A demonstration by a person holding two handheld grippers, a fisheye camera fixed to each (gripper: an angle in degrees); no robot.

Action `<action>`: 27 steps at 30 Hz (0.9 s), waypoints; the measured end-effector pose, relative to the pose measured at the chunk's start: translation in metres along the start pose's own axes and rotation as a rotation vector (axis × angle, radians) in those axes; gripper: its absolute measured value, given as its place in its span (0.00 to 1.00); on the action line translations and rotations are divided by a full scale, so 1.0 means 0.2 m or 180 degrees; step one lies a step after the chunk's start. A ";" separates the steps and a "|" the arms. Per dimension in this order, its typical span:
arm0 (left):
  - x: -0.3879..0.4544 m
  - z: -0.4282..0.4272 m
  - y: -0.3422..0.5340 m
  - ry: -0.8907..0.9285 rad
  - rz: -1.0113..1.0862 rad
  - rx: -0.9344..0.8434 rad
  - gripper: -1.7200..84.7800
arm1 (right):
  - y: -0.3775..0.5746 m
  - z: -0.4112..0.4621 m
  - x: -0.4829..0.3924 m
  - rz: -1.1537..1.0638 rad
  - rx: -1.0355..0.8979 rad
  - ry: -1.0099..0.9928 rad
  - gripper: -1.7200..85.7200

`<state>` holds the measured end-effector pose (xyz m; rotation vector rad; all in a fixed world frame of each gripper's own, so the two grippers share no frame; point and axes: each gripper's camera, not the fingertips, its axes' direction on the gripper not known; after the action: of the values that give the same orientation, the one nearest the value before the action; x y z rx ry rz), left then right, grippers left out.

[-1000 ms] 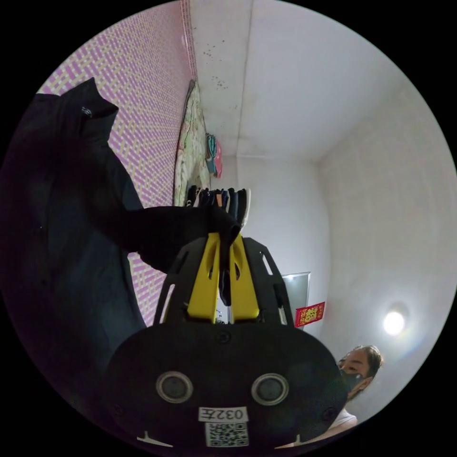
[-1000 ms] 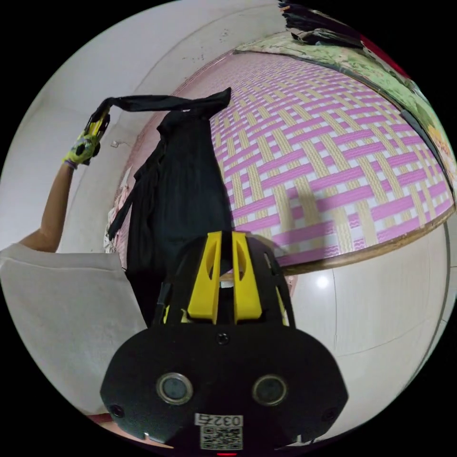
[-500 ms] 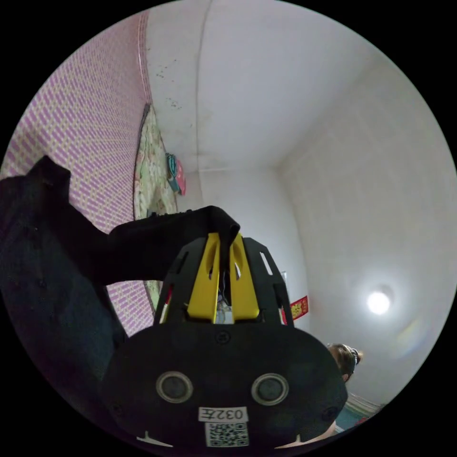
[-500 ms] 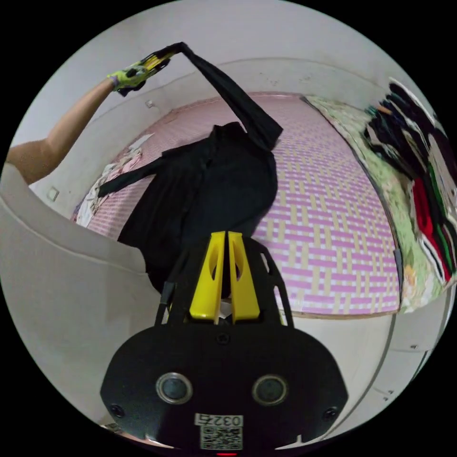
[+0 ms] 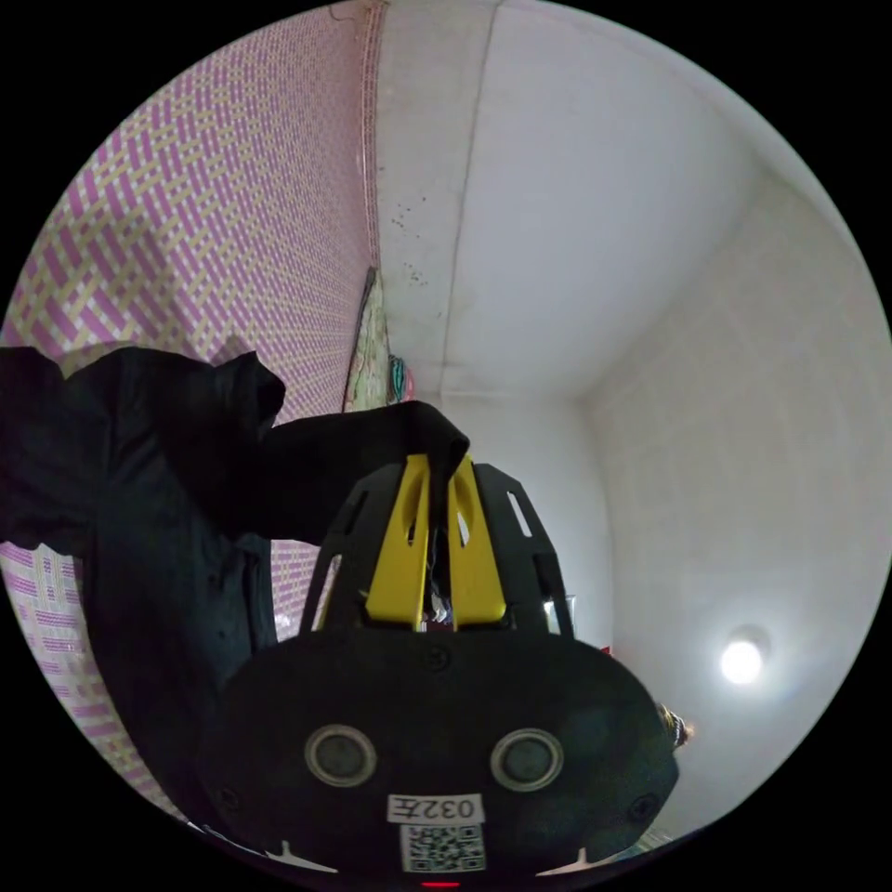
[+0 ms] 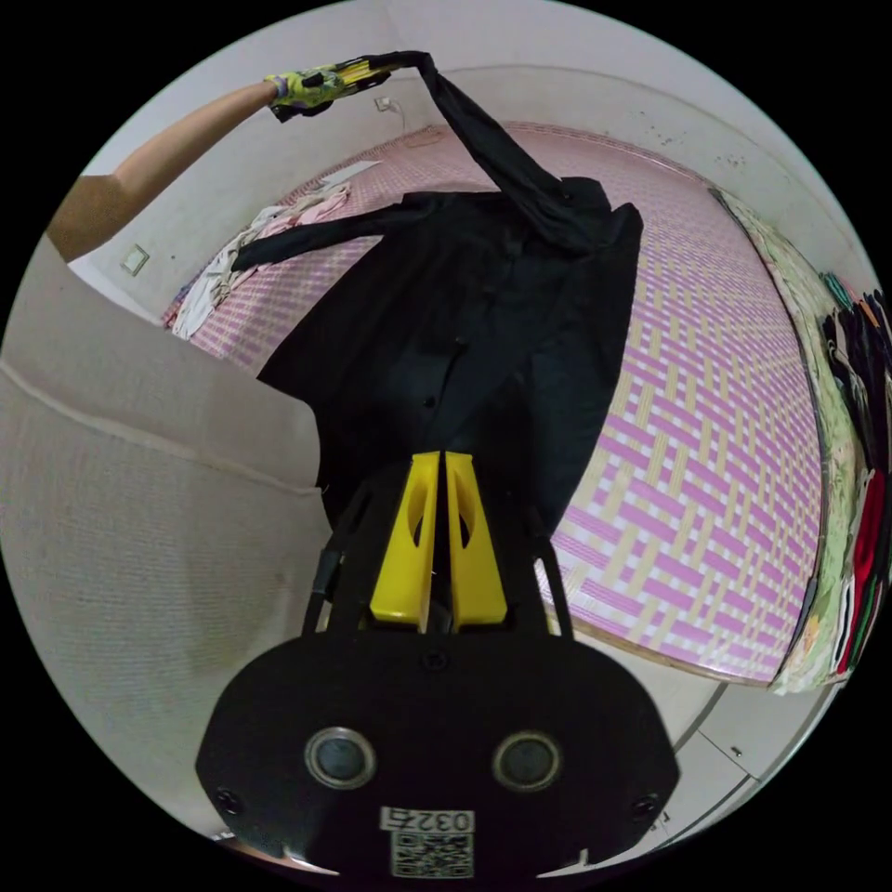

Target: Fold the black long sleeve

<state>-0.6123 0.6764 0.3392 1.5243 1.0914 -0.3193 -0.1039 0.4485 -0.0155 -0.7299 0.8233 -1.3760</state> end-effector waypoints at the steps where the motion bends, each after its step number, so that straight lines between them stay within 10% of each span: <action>1: -0.01 -0.01 0.01 0.0041 0.0001 -0.0025 0.00 | -0.01 0.00 0.00 0.0003 -0.0011 0.0001 0.01; 10: 0.04 -0.13 0.43 0.0574 0.0292 -0.0135 0.00 | 0.00 0.00 0.05 0.0000 -0.0117 -0.0055 0.01; 27: -0.37 -0.40 0.47 -0.0595 0.0259 -0.0045 0.12 | 0.22 -0.06 0.51 0.0832 -0.0177 -0.0662 0.02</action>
<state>-0.6072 0.7246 0.4750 1.4901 0.8810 -0.3891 -0.0885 0.3510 -0.0656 -0.7653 0.7644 -1.0290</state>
